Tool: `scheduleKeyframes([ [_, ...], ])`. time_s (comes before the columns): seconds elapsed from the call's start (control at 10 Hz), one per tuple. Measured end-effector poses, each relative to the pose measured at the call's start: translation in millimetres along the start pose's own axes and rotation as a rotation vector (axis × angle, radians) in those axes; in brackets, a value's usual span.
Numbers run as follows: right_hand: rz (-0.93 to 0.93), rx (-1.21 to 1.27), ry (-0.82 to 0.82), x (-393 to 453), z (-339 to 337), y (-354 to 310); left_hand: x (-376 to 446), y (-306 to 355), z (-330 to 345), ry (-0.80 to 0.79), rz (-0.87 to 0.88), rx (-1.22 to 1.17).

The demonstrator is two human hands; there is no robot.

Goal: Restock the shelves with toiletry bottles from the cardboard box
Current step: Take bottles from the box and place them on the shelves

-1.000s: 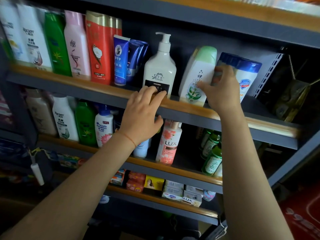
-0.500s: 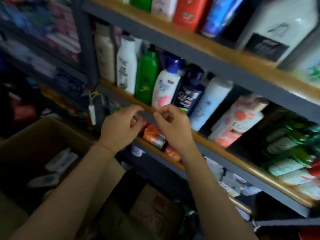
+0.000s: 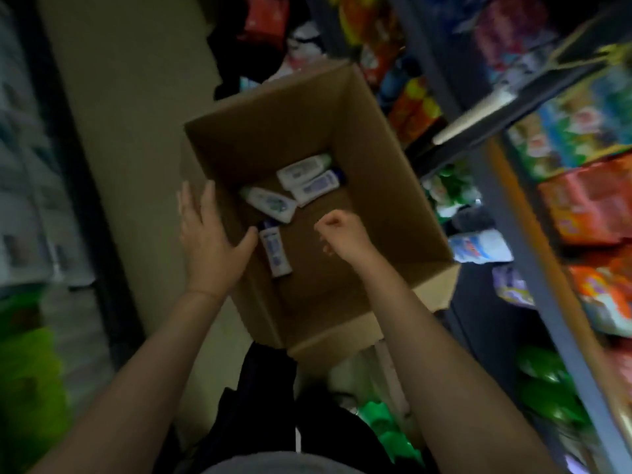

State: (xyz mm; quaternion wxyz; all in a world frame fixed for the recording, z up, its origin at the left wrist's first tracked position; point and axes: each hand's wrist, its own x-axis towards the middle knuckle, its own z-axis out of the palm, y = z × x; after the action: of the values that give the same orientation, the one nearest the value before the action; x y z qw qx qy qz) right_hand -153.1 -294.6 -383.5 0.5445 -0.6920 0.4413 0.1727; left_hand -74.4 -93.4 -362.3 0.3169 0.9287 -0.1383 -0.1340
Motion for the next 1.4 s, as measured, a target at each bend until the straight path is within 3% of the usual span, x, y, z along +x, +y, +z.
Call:
scheduleKeyframes([
  [0.2, 0.238, -0.102, -0.168, 97.6, 85.3, 21.8, 29.5, -24.5, 24.7, -0.155, -0.529, -0.837],
  [0.4, 0.394, -0.153, -0.301, 140.0, 137.3, 68.7, 30.8, -35.4, 40.6, -0.150, -0.516, -0.948],
  [0.6, 0.356, -0.091, -0.279, 151.8, 164.7, 85.8, 29.7, -34.7, 42.6, -0.125, -0.494, -1.003],
  [0.8, 0.400, -0.009, -0.390, 138.3, 151.2, 66.6, 29.0, -38.7, 43.1, -0.124, -0.481, -0.990],
  [0.9, 0.289, 0.018, -0.331, 121.7, 129.3, 45.9, 28.4, -23.4, 36.7, -0.049, -0.502, -0.835],
  [1.0, 0.102, -0.027, -0.247, 83.3, 94.1, 8.1, 21.2, -10.6, 21.3, 0.145, -0.349, -0.389],
  [1.1, -0.106, -0.016, -0.136, 25.3, 56.6, -22.5, 11.0, 15.7, 2.5, 0.187, -0.097, -0.347],
  [1.2, -0.369, -0.112, 0.008, -50.5, 16.3, -42.5, -1.8, 79.7, -19.8, -0.037, -0.264, -0.898],
  [1.3, -0.591, -0.102, 0.082, -135.2, -22.0, -44.9, -24.6, 145.6, -38.0, -0.298, -0.320, -1.315],
  [1.4, -0.637, 0.055, 0.201, -211.9, -63.2, -24.5, -64.4, 207.5, -49.7, -0.451, -0.249, -1.371],
])
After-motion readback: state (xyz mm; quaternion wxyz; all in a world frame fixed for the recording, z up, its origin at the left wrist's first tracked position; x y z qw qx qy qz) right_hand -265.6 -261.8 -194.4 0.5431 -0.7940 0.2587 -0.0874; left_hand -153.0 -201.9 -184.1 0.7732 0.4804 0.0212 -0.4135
